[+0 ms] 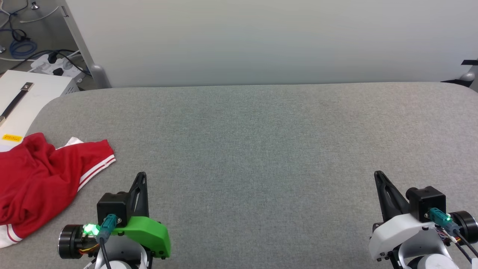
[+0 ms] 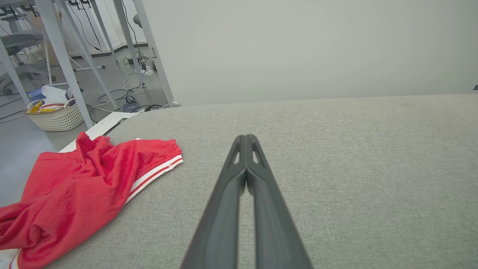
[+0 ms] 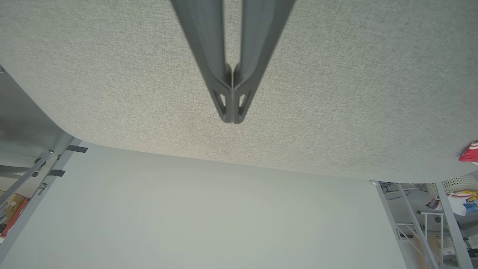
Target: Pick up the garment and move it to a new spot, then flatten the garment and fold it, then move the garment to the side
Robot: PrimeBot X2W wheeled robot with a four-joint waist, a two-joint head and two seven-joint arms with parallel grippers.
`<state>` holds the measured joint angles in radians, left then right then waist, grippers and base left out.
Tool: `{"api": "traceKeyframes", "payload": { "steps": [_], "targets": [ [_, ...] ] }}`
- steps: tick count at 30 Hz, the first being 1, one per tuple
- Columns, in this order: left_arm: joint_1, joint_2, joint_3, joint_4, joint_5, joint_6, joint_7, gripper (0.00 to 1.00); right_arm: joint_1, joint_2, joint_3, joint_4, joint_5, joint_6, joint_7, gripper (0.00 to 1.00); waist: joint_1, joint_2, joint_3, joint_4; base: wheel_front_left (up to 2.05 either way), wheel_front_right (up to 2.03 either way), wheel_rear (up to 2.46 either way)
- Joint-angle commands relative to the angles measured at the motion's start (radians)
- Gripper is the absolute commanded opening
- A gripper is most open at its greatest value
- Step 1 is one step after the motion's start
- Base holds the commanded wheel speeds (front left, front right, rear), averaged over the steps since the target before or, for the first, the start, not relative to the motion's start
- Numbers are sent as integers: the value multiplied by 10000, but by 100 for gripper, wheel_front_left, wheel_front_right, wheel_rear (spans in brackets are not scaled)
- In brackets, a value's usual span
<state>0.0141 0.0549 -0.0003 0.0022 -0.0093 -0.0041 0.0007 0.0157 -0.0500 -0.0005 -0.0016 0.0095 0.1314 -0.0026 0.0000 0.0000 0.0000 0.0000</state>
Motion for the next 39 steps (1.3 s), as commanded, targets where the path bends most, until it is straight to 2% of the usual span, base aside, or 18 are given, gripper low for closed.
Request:
{"api": "traceKeyframes", "payload": {
  "steps": [1,39],
  "targets": [
    [-141,-47,3,-22,93,41,-7,0,-157,-3,5,16,-95,-7,26,0,0,0,0,0,0,0,0],
    [-141,-47,3,-22,93,41,-7,0,-157,-3,5,16,-95,-7,26,0,0,0,0,0,0,0,0]
  ]
}}
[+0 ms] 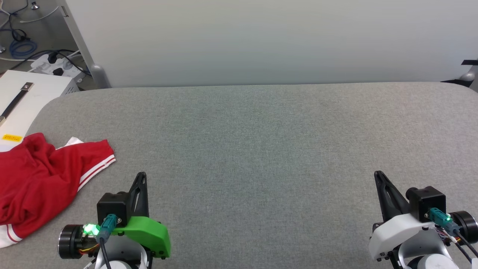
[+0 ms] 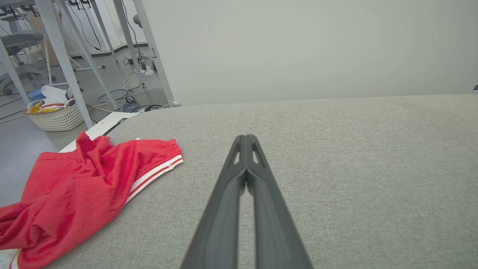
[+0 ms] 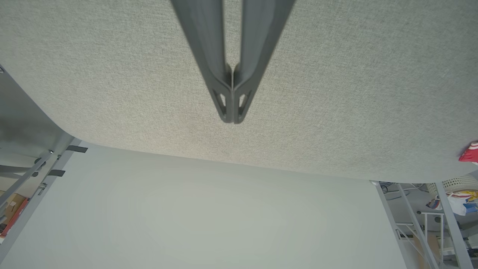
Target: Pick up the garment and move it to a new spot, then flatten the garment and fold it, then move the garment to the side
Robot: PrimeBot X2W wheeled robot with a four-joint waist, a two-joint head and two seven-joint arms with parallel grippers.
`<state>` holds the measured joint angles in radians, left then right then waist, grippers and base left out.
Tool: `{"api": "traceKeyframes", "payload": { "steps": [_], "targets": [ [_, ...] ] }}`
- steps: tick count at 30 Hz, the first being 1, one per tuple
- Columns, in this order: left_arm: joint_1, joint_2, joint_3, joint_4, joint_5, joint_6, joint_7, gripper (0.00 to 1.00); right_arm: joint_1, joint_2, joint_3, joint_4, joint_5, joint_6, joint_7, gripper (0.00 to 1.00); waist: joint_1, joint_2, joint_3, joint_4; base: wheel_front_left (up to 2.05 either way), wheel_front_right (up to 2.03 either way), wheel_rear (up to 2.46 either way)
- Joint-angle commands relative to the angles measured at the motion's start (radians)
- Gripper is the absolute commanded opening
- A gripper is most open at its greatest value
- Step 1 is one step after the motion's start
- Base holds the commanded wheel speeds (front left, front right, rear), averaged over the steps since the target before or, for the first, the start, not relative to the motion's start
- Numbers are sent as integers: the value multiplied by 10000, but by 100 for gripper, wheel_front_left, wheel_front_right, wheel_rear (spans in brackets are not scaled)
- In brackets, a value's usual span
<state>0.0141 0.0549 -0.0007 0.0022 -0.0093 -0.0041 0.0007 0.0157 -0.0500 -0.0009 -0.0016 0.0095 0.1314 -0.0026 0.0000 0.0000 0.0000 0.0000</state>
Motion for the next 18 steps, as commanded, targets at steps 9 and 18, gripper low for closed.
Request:
{"api": "traceKeyframes", "payload": {
  "steps": [9,18],
  "targets": [
    [4,2,2,0,-6,0,0,100,3,0,2,0,4,0,0,100,0,0,0,0,0,0,0],
    [-55,-1,-36,33,-78,-7,-147,100,-52,0,32,101,105,0,-142,100,0,0,-2,3,0,0,0]
  ]
}}
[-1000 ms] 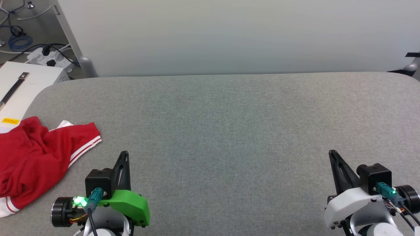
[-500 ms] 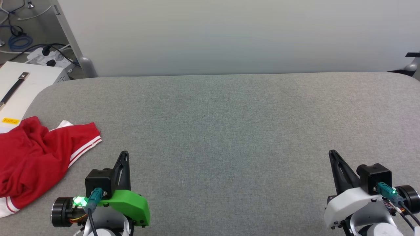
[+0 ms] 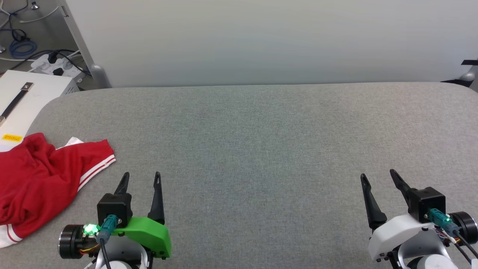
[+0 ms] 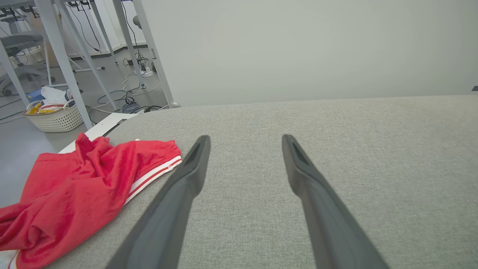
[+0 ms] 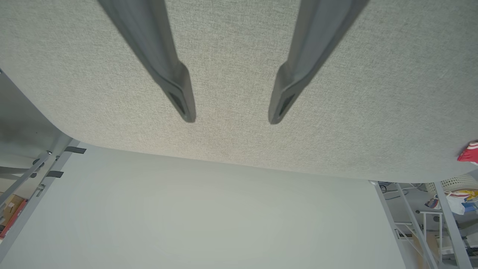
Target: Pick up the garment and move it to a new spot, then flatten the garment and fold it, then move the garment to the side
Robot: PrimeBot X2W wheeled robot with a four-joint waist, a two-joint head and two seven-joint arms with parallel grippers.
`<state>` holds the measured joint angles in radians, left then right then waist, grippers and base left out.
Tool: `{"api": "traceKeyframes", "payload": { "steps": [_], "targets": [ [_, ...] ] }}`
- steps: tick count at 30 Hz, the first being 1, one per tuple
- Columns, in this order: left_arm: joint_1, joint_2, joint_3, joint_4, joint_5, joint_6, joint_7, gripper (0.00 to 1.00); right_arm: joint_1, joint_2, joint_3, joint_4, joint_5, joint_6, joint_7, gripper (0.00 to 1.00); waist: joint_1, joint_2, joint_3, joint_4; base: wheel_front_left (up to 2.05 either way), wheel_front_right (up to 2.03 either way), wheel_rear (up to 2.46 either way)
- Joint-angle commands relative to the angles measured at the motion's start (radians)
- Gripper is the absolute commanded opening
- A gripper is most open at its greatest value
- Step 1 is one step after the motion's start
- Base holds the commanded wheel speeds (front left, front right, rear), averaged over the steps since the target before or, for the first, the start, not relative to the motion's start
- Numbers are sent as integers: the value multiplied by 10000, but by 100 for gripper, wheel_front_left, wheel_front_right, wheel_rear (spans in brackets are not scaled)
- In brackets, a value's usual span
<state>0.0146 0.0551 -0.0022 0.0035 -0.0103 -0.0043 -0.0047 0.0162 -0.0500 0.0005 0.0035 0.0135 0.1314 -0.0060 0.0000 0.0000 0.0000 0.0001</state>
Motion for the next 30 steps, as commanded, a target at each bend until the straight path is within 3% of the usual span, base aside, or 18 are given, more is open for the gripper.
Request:
{"api": "traceKeyframes", "payload": {
  "steps": [1,30],
  "targets": [
    [-66,-3,-28,22,-78,-7,-117,100,-65,0,21,66,92,0,-131,100,0,0,-4,2,0,0,0],
    [-254,-16,-162,313,-451,-106,-800,100,-229,-1,-158,303,909,-2,-809,100,0,0,-31,-95,0,0,0]
  ]
}}
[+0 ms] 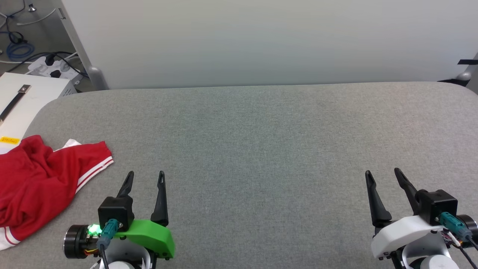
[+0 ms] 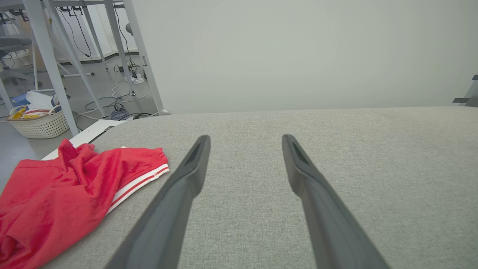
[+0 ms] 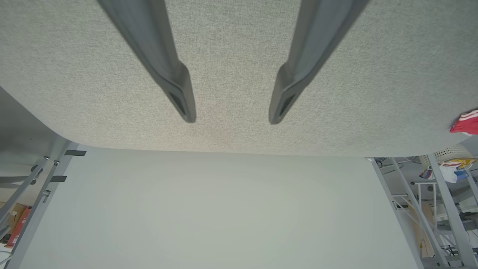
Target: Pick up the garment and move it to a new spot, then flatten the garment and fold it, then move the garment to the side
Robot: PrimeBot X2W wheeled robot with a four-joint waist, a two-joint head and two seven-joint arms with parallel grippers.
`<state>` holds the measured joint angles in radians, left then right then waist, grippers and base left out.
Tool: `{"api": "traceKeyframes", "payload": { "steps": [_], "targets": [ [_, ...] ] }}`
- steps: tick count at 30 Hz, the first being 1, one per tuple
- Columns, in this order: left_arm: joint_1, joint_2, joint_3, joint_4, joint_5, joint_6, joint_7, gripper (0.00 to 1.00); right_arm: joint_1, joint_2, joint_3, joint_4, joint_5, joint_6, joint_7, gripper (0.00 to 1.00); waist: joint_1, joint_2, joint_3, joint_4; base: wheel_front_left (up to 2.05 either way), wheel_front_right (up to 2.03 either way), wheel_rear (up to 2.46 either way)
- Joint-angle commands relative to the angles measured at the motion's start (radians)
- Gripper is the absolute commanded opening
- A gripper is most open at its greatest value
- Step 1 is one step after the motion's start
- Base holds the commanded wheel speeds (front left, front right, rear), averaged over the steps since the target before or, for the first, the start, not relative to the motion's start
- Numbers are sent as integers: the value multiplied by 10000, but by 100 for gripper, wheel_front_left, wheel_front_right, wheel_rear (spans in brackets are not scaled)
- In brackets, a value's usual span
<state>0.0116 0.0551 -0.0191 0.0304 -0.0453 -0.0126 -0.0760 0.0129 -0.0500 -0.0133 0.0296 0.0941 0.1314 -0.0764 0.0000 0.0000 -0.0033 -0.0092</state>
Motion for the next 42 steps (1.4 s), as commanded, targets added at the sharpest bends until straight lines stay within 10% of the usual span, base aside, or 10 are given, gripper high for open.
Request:
{"api": "traceKeyframes", "payload": {
  "steps": [1,19,42],
  "targets": [
    [-232,-16,5,55,-111,-26,-105,100,-199,-1,-25,47,114,-2,-123,100,0,0,5,-4,0,0,0],
    [-428,-23,208,365,-386,-91,-482,100,-252,-1,57,-291,86,-4,-239,100,0,0,53,661,0,0,0],
    [-434,-32,1109,632,-489,-363,-959,100,-362,-2,1051,-476,149,-5,-343,100,0,0,-15,3219,0,0,0]
  ]
}}
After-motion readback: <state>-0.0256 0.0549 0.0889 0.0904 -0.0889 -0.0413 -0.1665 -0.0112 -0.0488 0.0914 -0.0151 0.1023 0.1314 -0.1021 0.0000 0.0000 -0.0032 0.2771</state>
